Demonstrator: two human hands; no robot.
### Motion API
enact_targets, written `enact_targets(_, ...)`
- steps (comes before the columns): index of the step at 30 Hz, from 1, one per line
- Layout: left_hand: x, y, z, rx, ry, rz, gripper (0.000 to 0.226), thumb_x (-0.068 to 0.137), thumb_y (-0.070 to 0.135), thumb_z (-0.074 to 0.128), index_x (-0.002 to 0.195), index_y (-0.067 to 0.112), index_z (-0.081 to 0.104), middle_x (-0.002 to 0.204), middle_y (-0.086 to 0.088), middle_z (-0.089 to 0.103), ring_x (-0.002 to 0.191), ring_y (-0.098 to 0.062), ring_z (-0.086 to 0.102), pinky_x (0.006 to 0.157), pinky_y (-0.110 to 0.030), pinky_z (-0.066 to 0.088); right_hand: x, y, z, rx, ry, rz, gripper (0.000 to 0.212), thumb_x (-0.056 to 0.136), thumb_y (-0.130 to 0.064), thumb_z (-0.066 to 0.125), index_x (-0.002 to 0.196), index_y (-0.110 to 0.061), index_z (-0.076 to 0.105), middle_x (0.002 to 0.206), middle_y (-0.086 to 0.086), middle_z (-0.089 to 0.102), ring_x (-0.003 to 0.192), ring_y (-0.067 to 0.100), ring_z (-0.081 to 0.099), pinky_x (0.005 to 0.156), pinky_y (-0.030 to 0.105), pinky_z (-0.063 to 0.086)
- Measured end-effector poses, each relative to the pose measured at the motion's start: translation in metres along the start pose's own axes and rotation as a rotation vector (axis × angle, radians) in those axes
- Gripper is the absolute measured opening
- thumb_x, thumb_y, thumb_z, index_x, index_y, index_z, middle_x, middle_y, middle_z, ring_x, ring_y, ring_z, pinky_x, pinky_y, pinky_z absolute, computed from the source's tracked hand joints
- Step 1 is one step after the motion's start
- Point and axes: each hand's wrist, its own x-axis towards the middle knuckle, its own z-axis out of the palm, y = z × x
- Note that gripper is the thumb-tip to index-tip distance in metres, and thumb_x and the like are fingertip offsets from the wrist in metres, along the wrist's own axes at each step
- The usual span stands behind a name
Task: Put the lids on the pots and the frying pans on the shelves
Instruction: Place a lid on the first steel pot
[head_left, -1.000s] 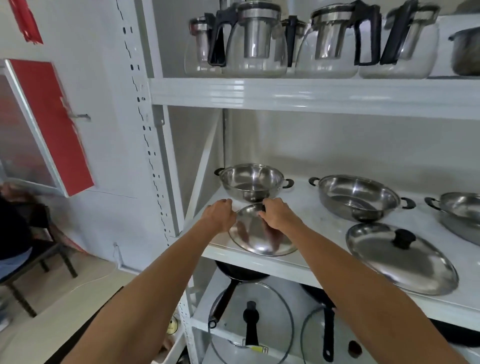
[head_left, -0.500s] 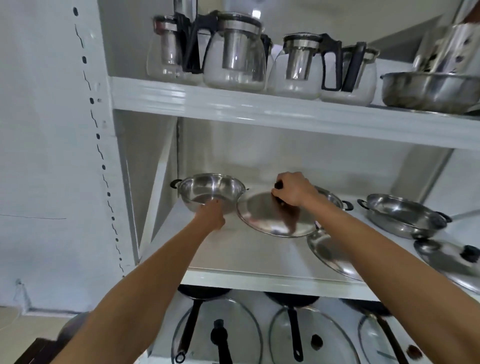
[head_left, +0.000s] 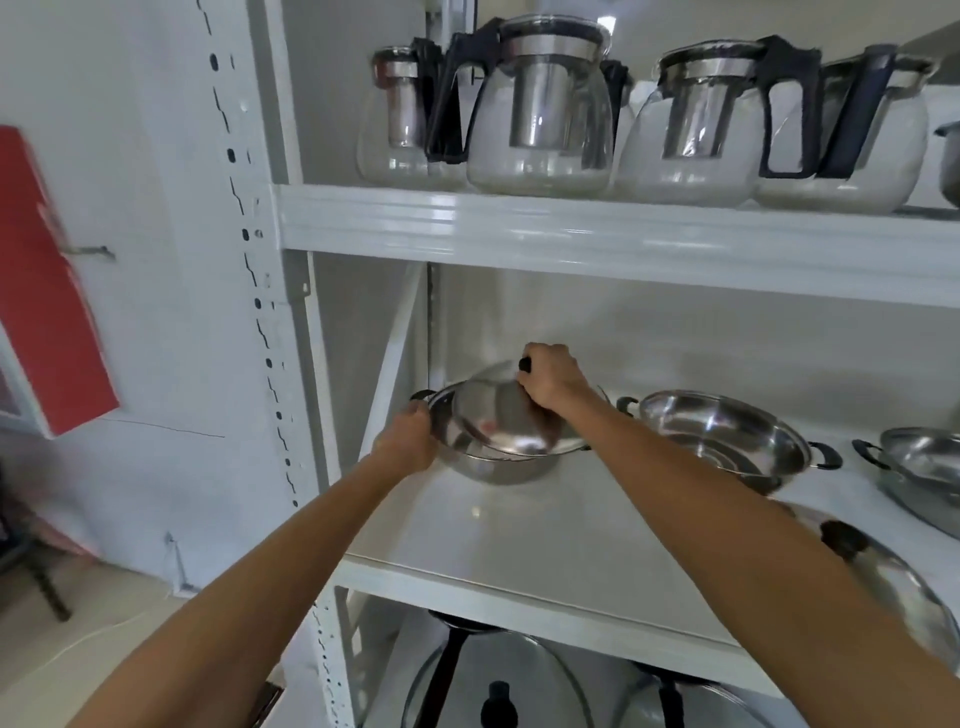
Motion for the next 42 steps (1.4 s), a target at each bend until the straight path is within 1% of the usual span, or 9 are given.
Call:
enact_targets(4, 0.014, -0.013, 0.000, 0.034, -0.079, -0.065, 0.064, 0.086, 0.003, 0.049, 0.147, 0.004, 0.026, 0.151, -0.016, 0.035, 0.127, -0.036, 0.052, 0.100, -0.041, 0.046, 0.013, 0.000, 0.037, 0.031, -0.040, -0.027, 0.025, 0.093, -0.028, 0.058, 0.112, -0.011, 0.062, 0.115, 0.022, 0.055, 0.099, 0.043, 0.061, 0.086, 0.041, 0.051)
enact_targets(10, 0.020, -0.005, 0.015, -0.033, -0.130, -0.100, 0.069, 0.090, 0.003, 0.046, 0.153, 0.010, 0.020, 0.148, -0.019, 0.042, 0.133, -0.037, 0.046, 0.109, -0.038, 0.040, 0.023, -0.001, 0.058, 0.086, -0.031, -0.067, 0.026, 0.093, -0.032, 0.063, 0.105, -0.008, 0.064, 0.110, 0.020, 0.056, 0.096, 0.042, 0.061, 0.084, 0.042, 0.051)
enact_targets(16, 0.028, -0.002, 0.019, -0.173, -0.083, -0.146, 0.067, 0.097, 0.019, 0.041, 0.156, 0.025, 0.011, 0.132, -0.016, 0.058, 0.118, -0.035, 0.058, 0.096, -0.035, 0.048, 0.024, -0.006, 0.065, 0.134, -0.035, -0.104, 0.023, 0.094, -0.030, 0.060, 0.095, -0.008, 0.065, 0.101, 0.018, 0.060, 0.089, 0.037, 0.062, 0.074, 0.037, 0.048)
enact_targets(19, 0.023, 0.008, 0.014, -0.108, -0.016, -0.141, 0.062, 0.090, 0.005, 0.043, 0.150, 0.014, 0.031, 0.118, -0.021, 0.064, 0.109, -0.039, 0.061, 0.085, -0.035, 0.049, 0.024, -0.003, 0.060, 0.143, -0.079, -0.105, 0.024, 0.094, -0.028, 0.059, 0.090, -0.005, 0.066, 0.094, 0.018, 0.066, 0.087, 0.035, 0.064, 0.069, 0.033, 0.046)
enact_targets(21, 0.022, 0.011, 0.010, -0.122, 0.051, -0.157, 0.044, 0.082, 0.001, 0.045, 0.125, 0.003, 0.057, 0.109, -0.023, 0.067, 0.100, -0.040, 0.063, 0.081, -0.037, 0.053, 0.022, -0.001, 0.054, 0.143, -0.117, -0.097, 0.023, 0.094, -0.025, 0.059, 0.090, -0.003, 0.066, 0.092, 0.017, 0.067, 0.087, 0.035, 0.064, 0.070, 0.034, 0.049)
enact_targets(23, 0.018, 0.012, 0.007, -0.149, 0.104, -0.183, 0.032, 0.077, 0.006, 0.047, 0.104, 0.001, 0.064, 0.097, -0.021, 0.068, 0.084, -0.038, 0.062, 0.072, -0.038, 0.056, 0.020, -0.001, 0.049, 0.139, -0.155, -0.092, 0.022, 0.093, -0.023, 0.060, 0.090, -0.003, 0.067, 0.091, 0.017, 0.067, 0.087, 0.035, 0.064, 0.071, 0.034, 0.050)
enact_targets(26, 0.013, 0.011, 0.009, -0.148, 0.121, -0.183, 0.031, 0.075, 0.008, 0.046, 0.099, 0.002, 0.064, 0.088, -0.016, 0.064, 0.074, -0.035, 0.056, 0.066, -0.036, 0.052, 0.014, 0.000, 0.043, 0.132, -0.196, -0.083, 0.022, 0.090, -0.023, 0.062, 0.091, -0.003, 0.068, 0.093, 0.017, 0.067, 0.086, 0.034, 0.065, 0.075, 0.036, 0.054)
enact_targets(34, -0.002, 0.014, 0.008, -0.097, 0.038, -0.152, 0.029, 0.078, 0.009, 0.047, 0.102, 0.000, 0.060, 0.103, -0.022, 0.067, 0.091, -0.038, 0.063, 0.077, -0.038, 0.054, -0.013, 0.003, 0.054, 0.162, -0.080, -0.085, 0.025, 0.098, -0.027, 0.057, 0.116, -0.010, 0.058, 0.113, 0.019, 0.057, 0.101, 0.036, 0.058, 0.080, 0.036, 0.044)
enact_targets(42, -0.004, 0.082, 0.005, -0.297, 0.217, 0.032, 0.044, 0.085, 0.004, 0.047, 0.130, 0.004, 0.049, 0.114, -0.020, 0.066, 0.105, -0.038, 0.064, 0.083, -0.042, 0.054, -0.049, 0.008, 0.025, 0.050, -0.173, 0.057, 0.051, 0.101, -0.037, 0.047, 0.141, -0.009, 0.035, 0.134, 0.022, 0.044, 0.119, 0.041, 0.052, 0.091, 0.042, 0.045)
